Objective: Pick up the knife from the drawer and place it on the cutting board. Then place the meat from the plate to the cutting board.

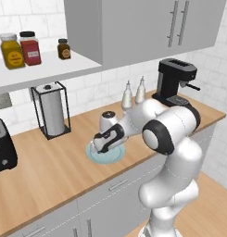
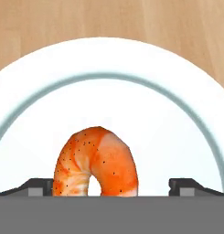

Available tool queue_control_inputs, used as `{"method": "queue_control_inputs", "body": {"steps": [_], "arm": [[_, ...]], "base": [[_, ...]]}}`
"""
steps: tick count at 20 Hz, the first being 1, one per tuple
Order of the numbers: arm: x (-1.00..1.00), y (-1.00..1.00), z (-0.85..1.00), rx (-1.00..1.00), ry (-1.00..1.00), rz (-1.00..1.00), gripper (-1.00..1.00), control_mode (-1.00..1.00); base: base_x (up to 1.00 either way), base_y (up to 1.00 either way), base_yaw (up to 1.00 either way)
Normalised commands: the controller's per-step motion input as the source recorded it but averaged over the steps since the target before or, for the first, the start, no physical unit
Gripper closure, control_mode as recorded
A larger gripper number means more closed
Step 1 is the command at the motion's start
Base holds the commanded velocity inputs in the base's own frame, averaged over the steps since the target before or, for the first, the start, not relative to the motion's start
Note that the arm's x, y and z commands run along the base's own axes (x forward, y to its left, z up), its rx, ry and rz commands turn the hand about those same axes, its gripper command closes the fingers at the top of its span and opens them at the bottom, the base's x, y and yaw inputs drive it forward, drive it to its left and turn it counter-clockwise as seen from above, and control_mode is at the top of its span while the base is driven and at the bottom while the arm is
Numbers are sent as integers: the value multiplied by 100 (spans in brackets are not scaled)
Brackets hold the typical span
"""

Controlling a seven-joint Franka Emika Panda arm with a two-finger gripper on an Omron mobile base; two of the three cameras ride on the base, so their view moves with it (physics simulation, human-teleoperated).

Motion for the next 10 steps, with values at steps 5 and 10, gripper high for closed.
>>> {"method": "queue_control_inputs", "body": {"steps": [5,10], "arm": [[1,8,-34,0,6,0,-100,-100],[0,10,-53,0,0,0,-100,-100]], "base": [[0,0,0],[0,0,0]]}}
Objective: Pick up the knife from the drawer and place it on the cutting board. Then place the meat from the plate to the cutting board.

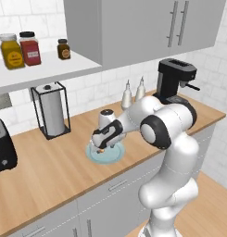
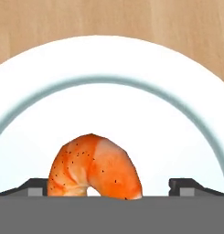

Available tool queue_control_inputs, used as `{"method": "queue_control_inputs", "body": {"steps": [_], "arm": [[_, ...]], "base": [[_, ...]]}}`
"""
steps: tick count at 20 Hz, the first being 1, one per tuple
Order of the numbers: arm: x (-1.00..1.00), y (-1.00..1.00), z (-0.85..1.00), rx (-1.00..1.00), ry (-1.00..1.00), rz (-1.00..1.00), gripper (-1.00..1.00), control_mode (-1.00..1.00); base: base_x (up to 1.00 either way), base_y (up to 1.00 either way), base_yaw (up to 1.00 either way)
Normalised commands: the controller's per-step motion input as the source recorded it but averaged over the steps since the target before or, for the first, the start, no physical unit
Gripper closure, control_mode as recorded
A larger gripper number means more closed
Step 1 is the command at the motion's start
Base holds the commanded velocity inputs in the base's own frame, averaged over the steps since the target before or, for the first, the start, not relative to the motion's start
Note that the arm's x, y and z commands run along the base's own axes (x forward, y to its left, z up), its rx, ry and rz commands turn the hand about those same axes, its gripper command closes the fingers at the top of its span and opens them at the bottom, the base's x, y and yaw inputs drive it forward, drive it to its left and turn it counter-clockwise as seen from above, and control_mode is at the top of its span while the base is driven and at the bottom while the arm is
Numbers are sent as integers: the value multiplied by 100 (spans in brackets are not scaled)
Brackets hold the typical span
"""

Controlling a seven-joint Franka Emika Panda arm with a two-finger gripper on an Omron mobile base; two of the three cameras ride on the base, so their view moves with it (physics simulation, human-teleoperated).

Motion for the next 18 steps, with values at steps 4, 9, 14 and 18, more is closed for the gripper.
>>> {"method": "queue_control_inputs", "body": {"steps": [4,9,14,18], "arm": [[0,22,-52,1,-15,0,100,-100],[0,10,-29,6,-26,0,100,-100],[-29,1,8,10,-21,2,100,-100],[-58,-1,55,9,-10,0,100,-100]], "base": [[0,0,0],[0,0,0],[0,0,0],[0,0,0]]}}
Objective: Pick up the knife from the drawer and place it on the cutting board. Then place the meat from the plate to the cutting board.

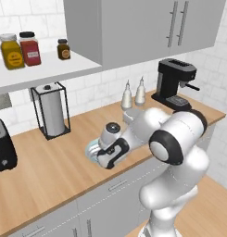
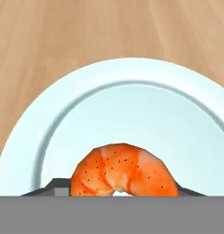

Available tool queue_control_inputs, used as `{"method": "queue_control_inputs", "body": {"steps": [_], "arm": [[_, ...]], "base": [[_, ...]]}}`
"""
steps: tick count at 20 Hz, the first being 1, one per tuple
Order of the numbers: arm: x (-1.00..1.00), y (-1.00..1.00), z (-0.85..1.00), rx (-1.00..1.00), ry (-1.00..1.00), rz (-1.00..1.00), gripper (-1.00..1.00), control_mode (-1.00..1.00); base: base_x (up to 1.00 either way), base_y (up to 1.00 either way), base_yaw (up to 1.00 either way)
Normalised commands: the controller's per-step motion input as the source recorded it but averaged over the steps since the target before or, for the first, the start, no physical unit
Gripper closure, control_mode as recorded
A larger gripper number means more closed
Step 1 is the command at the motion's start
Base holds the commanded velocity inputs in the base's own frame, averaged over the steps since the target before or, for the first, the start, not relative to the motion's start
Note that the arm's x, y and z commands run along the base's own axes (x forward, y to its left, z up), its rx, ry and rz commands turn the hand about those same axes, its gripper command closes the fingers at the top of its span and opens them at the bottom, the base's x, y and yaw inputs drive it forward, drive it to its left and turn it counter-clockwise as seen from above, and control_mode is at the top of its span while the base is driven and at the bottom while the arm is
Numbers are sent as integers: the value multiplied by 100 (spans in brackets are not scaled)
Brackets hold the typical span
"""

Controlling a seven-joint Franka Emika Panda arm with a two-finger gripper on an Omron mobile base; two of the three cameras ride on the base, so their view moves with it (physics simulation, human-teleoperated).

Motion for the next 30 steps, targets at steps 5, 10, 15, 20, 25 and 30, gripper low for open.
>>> {"method": "queue_control_inputs", "body": {"steps": [5,10,15,20,25,30], "arm": [[-59,-13,99,8,-12,0,100,-100],[-51,-25,100,9,-2,0,100,-100],[-43,-25,100,9,5,-6,100,-100],[-38,-31,80,3,16,-17,100,-100],[-70,-14,46,0,3,-11,100,-100],[-5,7,2,-1,3,0,100,-100]], "base": [[0,0,0],[0,0,0],[0,0,0],[0,0,0],[0,0,0],[0,0,0]]}}
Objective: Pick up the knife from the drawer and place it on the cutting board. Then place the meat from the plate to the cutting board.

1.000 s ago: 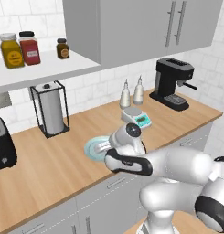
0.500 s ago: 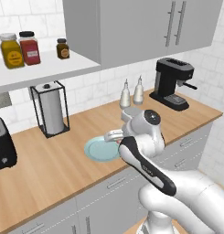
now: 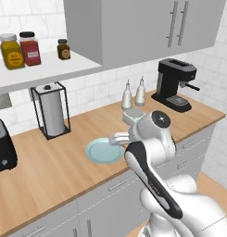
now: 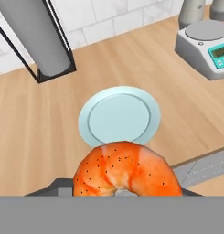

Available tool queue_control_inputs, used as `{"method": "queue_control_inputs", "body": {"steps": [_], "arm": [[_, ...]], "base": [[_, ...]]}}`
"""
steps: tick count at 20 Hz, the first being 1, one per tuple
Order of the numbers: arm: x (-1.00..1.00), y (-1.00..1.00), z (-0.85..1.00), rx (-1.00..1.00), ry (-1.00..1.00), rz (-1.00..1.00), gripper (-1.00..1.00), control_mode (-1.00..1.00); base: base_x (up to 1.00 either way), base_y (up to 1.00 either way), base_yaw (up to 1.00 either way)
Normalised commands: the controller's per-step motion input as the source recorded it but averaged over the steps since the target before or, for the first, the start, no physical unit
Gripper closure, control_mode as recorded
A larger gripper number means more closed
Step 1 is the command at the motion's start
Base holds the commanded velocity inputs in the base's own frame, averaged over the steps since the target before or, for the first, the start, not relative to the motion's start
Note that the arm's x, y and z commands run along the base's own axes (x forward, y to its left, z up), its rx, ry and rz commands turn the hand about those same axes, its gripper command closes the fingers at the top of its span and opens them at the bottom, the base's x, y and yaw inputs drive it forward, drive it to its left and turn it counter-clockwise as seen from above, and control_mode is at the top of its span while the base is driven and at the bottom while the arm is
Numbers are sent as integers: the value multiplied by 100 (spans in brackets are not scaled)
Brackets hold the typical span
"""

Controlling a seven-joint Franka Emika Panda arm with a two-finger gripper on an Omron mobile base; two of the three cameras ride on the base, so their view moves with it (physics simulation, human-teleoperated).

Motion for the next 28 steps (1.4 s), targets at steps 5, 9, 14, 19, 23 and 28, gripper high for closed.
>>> {"method": "queue_control_inputs", "body": {"steps": [5,9,14,19,23,28], "arm": [[-54,1,34,0,4,0,100,-100],[-100,3,83,0,0,0,100,-100],[-55,27,30,-3,1,6,100,100],[0,0,0,0,0,0,100,100],[0,0,0,0,0,0,100,100],[0,0,0,0,0,0,100,100]], "base": [[0,0,0],[0,0,0],[-32,36,13],[-47,90,54],[-19,78,64],[-74,20,59]]}}
